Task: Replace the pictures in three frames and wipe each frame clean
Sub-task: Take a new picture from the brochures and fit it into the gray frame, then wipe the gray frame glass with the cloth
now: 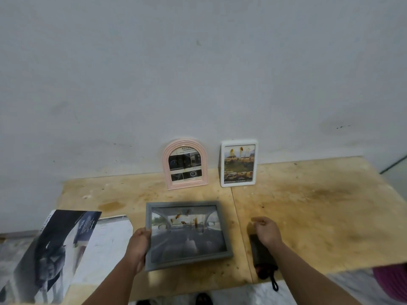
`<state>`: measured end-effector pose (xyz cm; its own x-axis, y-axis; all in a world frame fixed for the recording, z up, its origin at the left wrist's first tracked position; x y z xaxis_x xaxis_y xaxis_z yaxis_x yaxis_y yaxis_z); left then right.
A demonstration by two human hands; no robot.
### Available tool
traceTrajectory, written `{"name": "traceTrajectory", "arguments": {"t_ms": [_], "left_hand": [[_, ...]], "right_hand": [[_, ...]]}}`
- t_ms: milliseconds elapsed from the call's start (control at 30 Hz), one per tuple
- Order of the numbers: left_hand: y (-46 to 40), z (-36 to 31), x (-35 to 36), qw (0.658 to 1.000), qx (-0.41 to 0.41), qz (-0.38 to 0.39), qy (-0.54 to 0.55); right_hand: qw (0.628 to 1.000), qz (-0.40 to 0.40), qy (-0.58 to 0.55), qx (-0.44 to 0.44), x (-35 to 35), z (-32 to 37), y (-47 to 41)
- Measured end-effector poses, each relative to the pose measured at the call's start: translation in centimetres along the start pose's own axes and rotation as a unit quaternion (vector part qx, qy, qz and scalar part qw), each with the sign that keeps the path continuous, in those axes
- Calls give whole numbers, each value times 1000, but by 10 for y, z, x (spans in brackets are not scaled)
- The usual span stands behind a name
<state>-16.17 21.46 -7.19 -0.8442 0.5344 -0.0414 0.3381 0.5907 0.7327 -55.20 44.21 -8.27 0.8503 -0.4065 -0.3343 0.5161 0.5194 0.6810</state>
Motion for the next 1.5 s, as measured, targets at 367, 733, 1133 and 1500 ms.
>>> {"name": "traceTrajectory", "arguments": {"t_ms": [367, 733, 1133, 1500], "left_hand": [[3, 3, 5, 984, -34, 22, -174], [19, 26, -11, 970, -40, 20, -238], [50, 48, -18, 959, -17, 11, -284], [56, 51, -31, 877, 77, 13, -475]], "right_hand": [[979, 7, 156, 130, -8, -84, 15], [949, 87, -277, 122, 17, -51, 27], [845, 298, -441, 60, 130, 53, 42], [906, 300, -265, 139, 210, 20, 79]]}}
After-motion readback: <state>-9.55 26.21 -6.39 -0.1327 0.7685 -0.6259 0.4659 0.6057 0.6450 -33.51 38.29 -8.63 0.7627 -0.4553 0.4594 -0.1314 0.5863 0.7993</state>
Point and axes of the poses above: each hand's wrist, its own y-axis away from the middle knuckle, its own x-axis out of the palm, z = x × y, the point moved 8 cm from there along -y, towards the middle knuckle, and after that the axes turned 14 degrees about z, right-handed, at the moved point
